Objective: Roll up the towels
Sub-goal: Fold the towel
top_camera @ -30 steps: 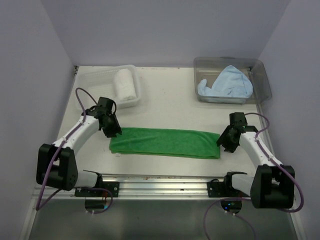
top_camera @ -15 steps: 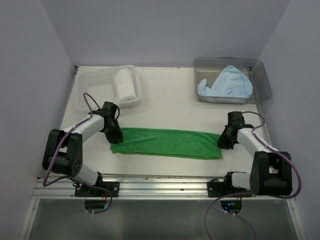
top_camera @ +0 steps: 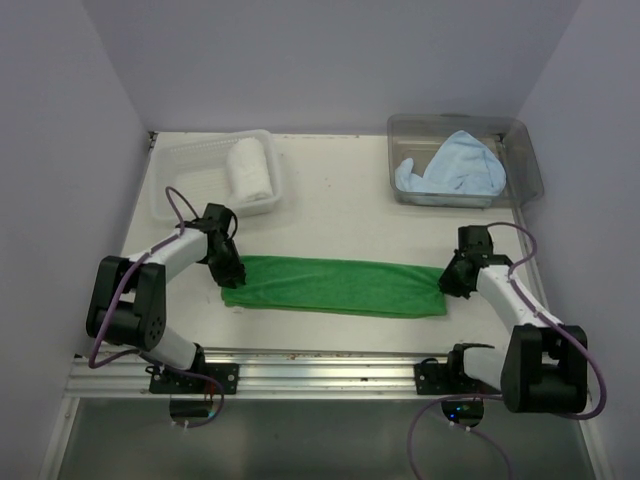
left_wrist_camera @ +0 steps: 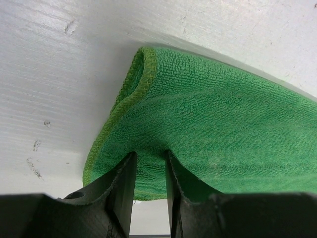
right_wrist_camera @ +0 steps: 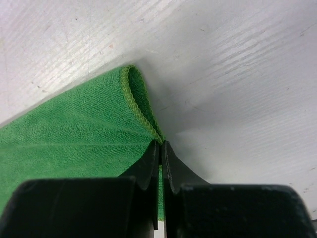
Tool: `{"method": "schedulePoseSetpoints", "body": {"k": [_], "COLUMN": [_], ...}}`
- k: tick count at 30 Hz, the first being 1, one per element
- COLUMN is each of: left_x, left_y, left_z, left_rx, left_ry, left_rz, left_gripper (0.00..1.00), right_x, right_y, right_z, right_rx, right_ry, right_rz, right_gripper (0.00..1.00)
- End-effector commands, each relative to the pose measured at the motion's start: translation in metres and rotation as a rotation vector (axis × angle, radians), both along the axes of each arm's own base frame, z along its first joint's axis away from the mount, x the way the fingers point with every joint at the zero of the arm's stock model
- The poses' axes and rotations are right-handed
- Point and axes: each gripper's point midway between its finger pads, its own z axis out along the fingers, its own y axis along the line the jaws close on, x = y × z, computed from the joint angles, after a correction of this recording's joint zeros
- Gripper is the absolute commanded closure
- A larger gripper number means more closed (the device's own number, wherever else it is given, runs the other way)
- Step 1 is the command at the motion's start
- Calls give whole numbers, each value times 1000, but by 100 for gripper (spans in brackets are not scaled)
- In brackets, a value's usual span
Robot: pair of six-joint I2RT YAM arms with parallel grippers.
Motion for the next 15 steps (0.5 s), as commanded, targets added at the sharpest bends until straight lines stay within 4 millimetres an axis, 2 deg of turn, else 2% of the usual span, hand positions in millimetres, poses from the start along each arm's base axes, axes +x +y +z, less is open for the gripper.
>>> {"method": "schedulePoseSetpoints", "body": {"k": [1,4,9,15], "left_x": [-2,-3,-9,-13], "left_y": [10,7,5,-7], "left_z": [-25,-27,-32,-32], "left_rx": [45,29,17,-6], "left_ry": [18,21,29,22], "left_rz": [1,-5,-6,-31], "left_gripper": [67,67,67,68], "right_x": [9,13,14,11], "right_y": [-10,-9,-21,-28], "right_z": [20,40,71,78], "right_rx": [-56,-52,-118,-155], "right_ry": [-65,-125,-189,-161], "right_rz": [-4,11,-11,-34], "right_gripper": [100,100,100,100]}}
